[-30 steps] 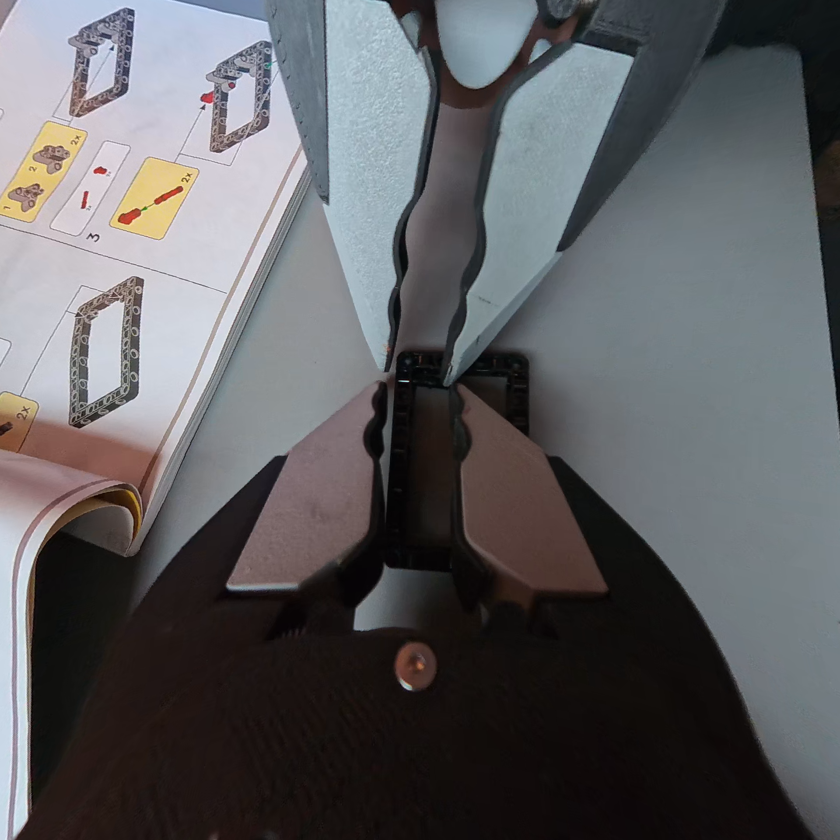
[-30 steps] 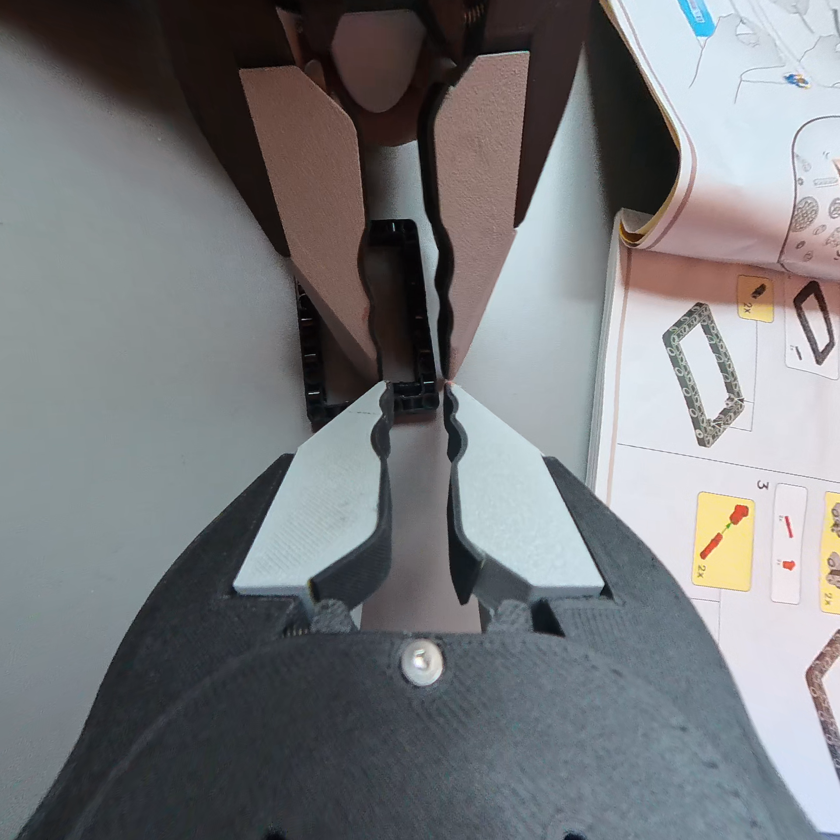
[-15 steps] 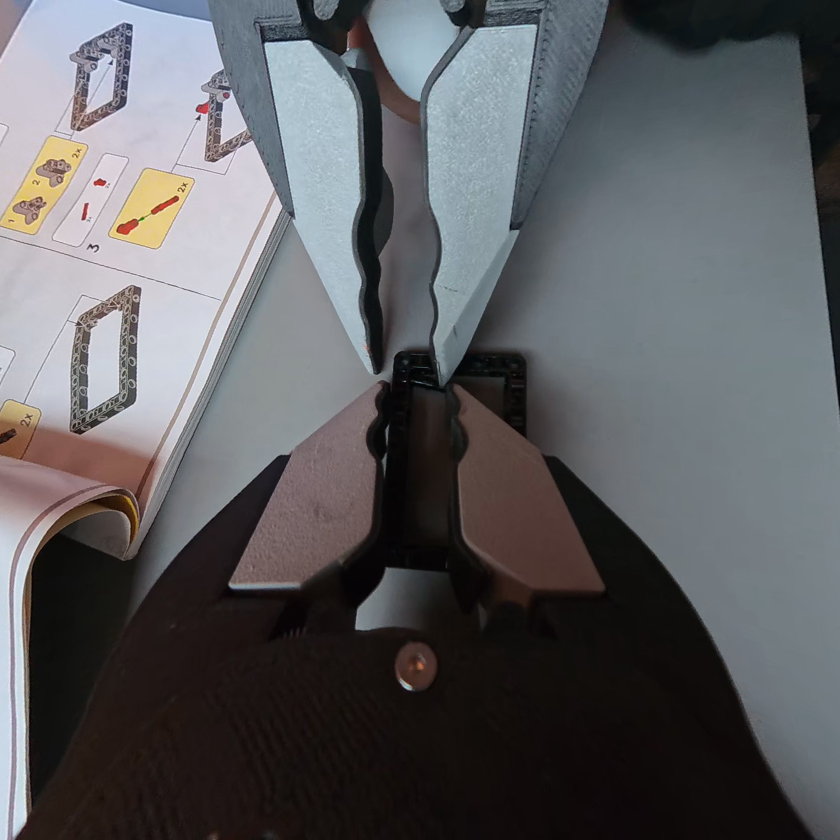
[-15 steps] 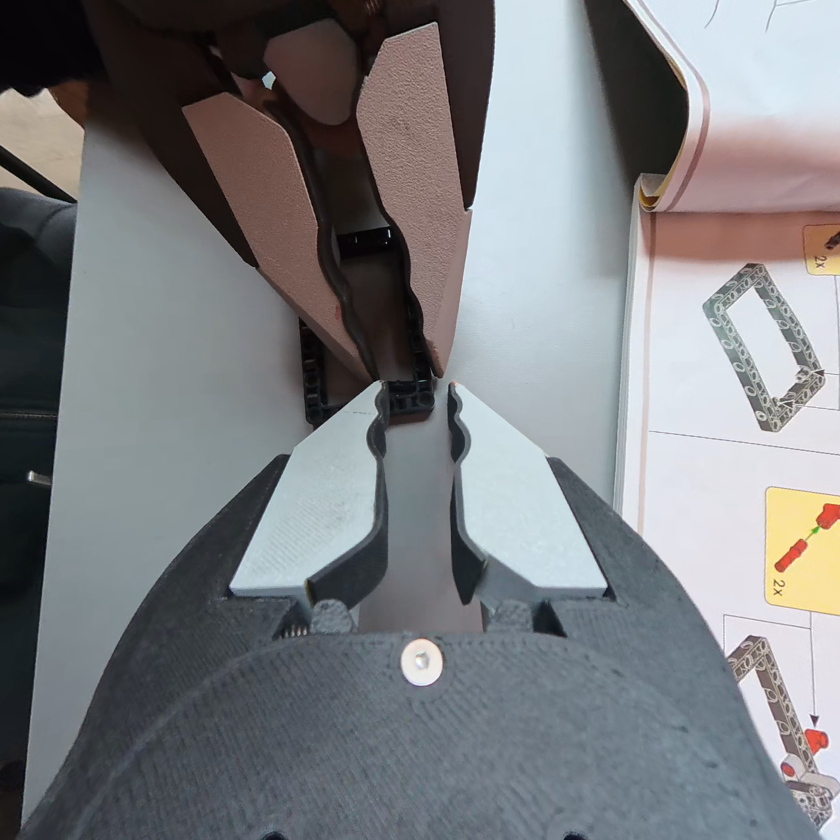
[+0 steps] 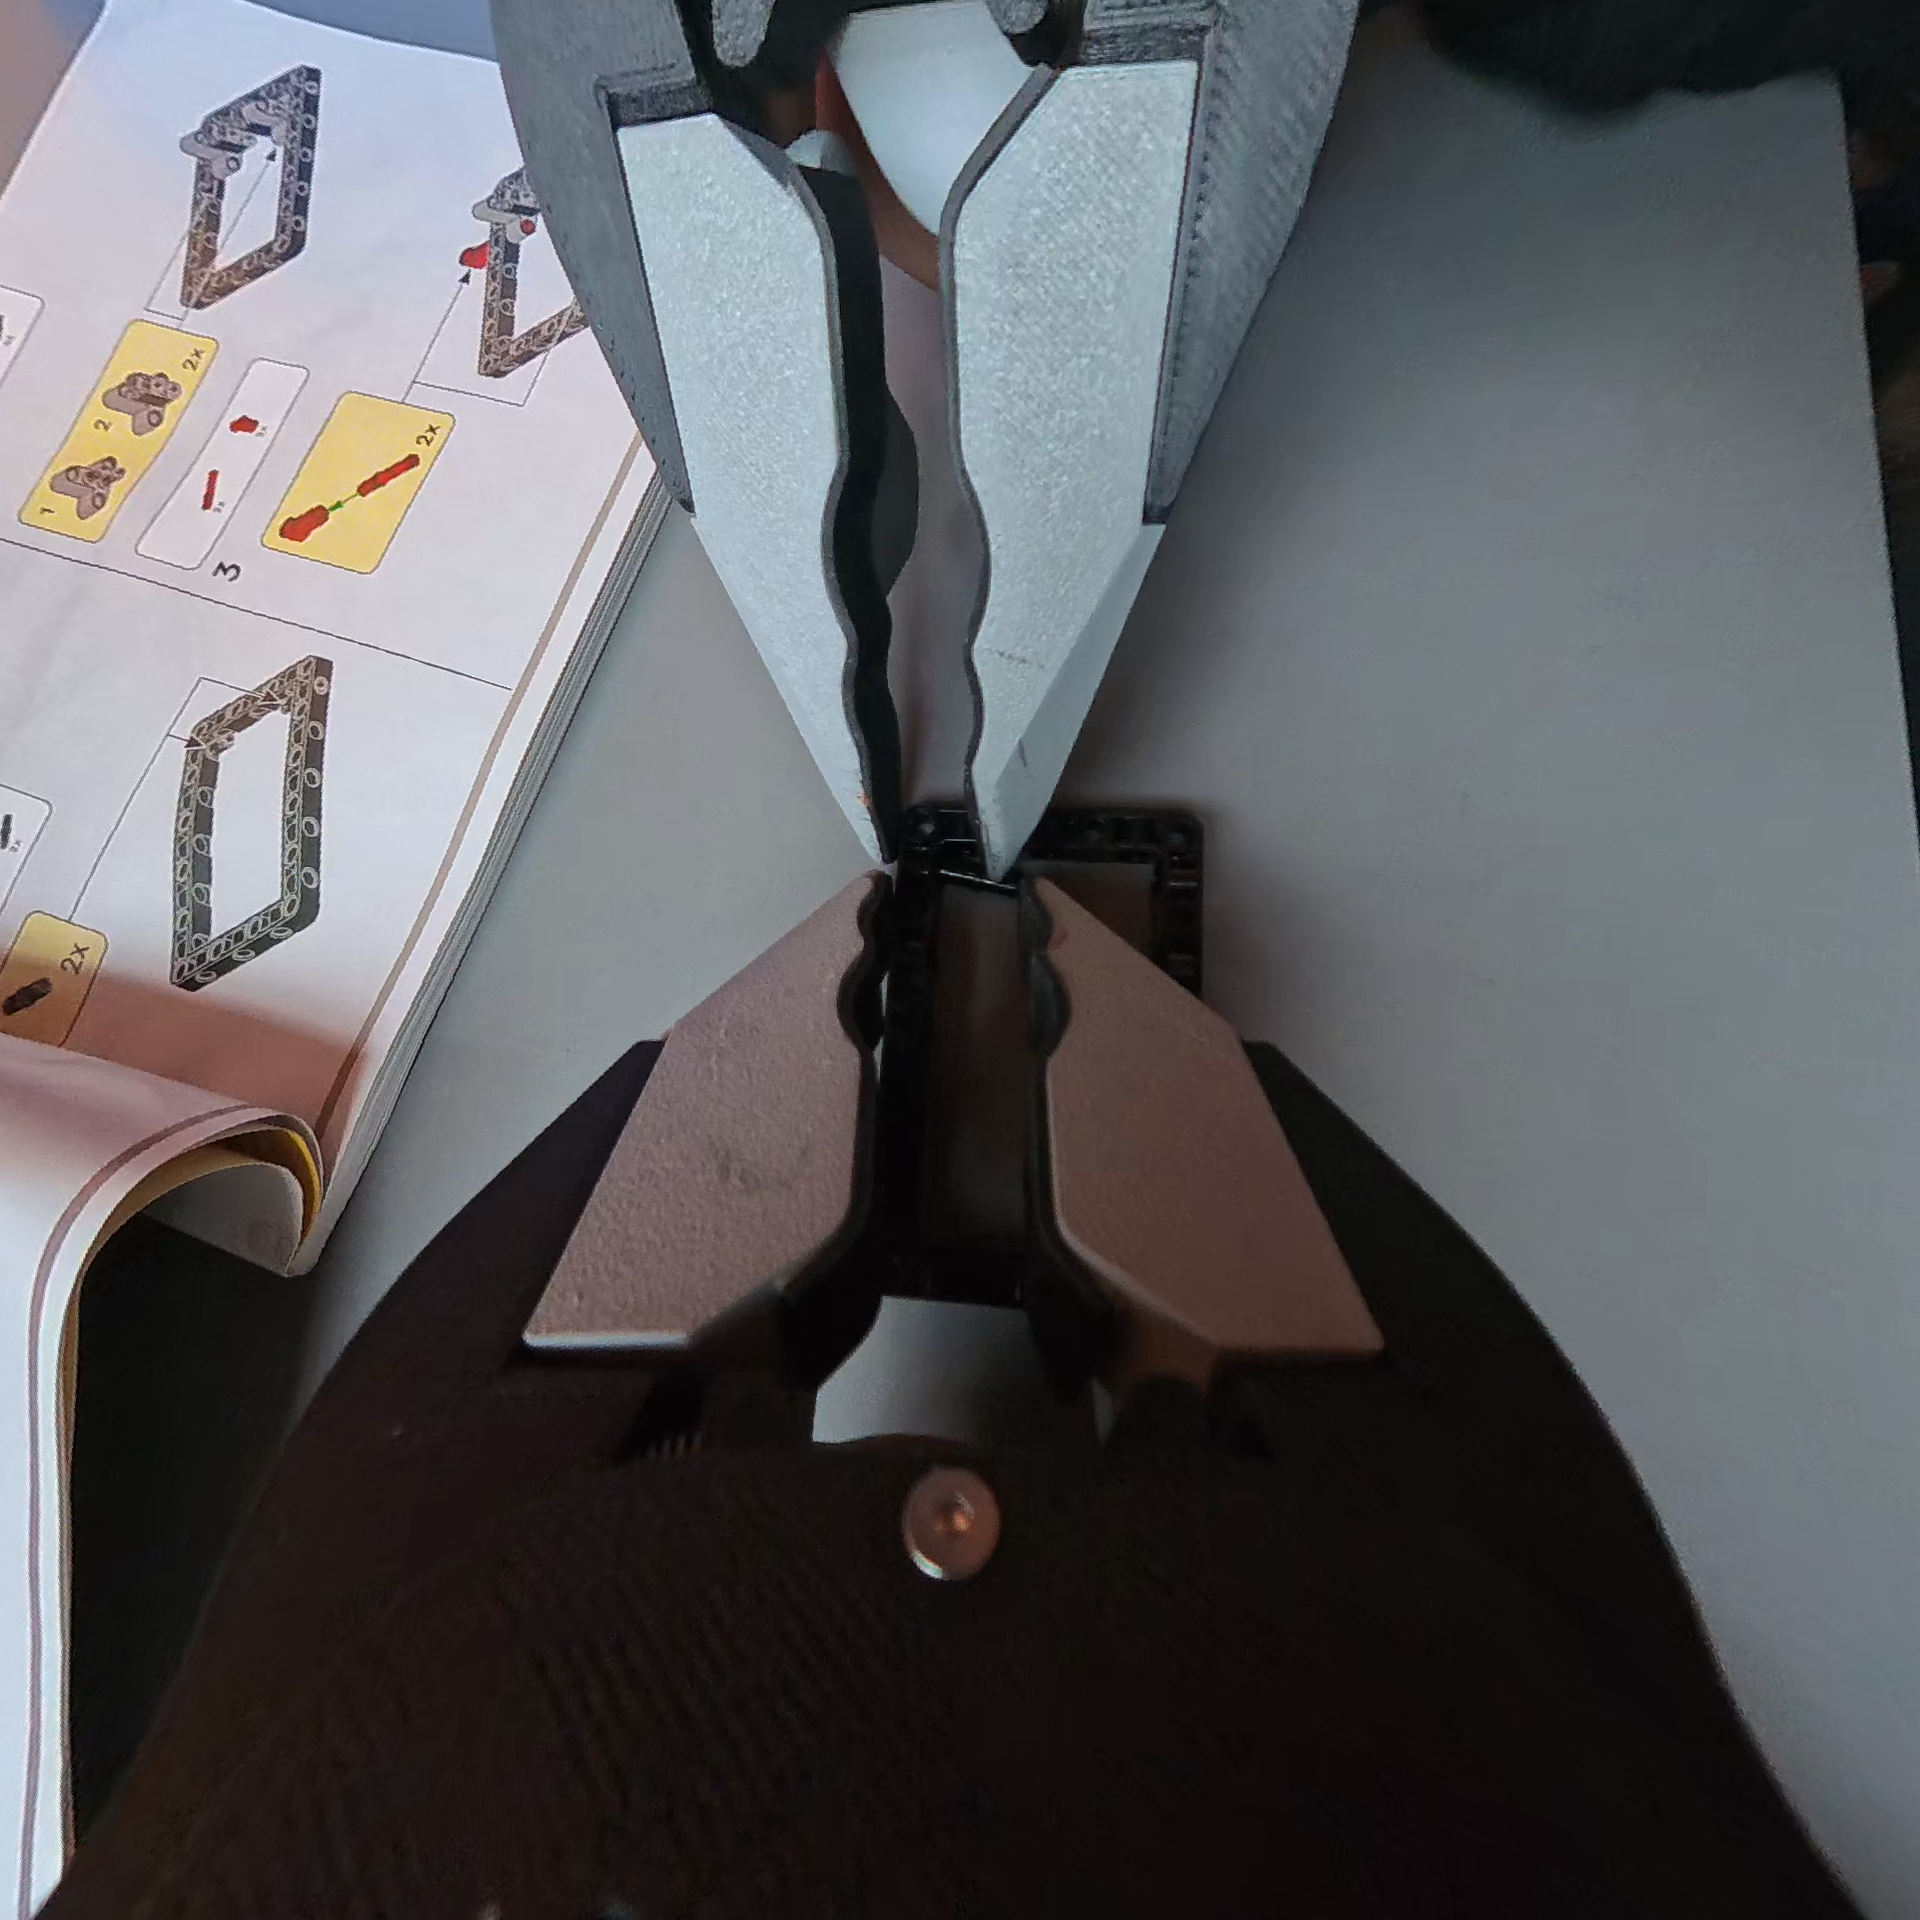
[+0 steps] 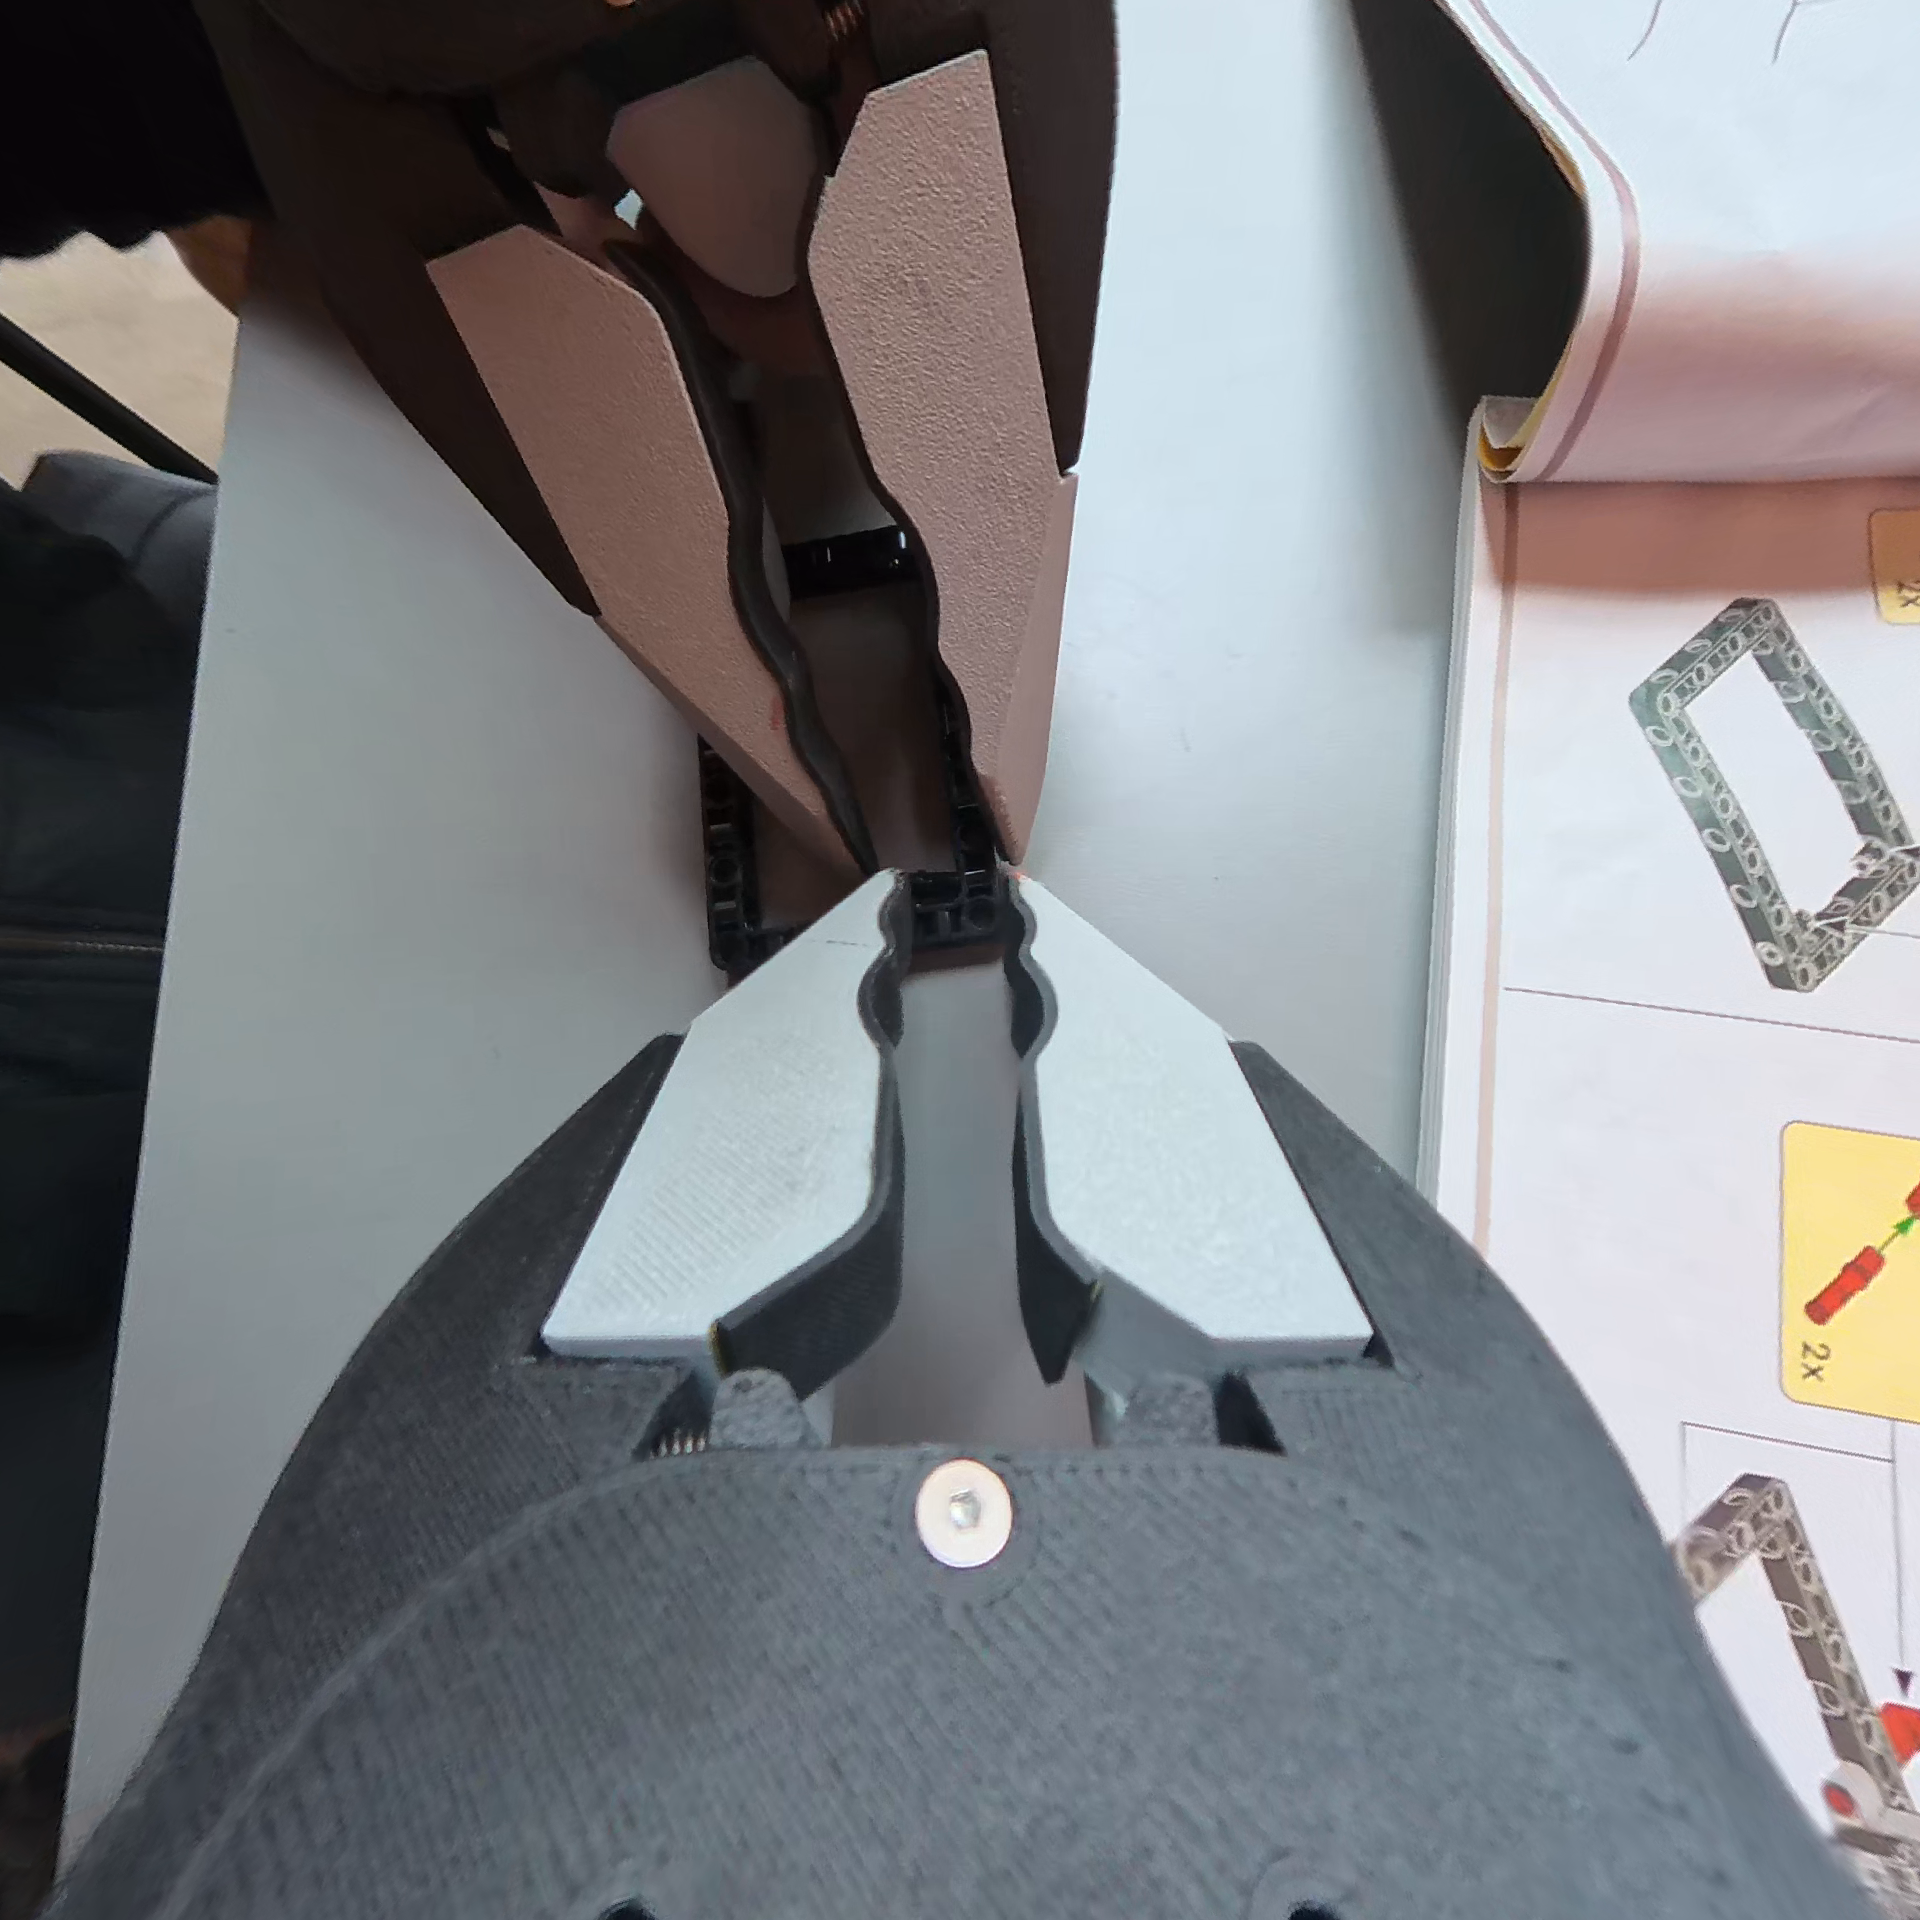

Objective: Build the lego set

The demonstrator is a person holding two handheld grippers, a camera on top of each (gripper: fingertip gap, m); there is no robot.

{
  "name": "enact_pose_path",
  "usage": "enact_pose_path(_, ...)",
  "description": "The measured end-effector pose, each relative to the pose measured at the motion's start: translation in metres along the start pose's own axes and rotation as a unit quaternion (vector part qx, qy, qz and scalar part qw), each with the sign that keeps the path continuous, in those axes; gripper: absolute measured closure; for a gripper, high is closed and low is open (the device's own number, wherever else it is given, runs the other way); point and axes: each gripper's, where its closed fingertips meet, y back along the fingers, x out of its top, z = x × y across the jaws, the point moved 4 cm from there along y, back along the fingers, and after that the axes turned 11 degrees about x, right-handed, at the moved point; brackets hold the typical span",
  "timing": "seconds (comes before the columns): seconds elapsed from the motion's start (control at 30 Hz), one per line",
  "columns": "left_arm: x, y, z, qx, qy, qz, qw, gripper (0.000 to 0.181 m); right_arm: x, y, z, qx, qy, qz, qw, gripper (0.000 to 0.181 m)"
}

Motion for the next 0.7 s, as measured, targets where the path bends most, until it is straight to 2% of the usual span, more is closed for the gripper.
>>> enact_pose_path(0.7,-0.0015,0.0010,0.0000,0.015,0.000,0.000,1.000,0.159,0.0004,-0.0019,-0.0035,-0.036,0.044,0.013,0.998,0.170)
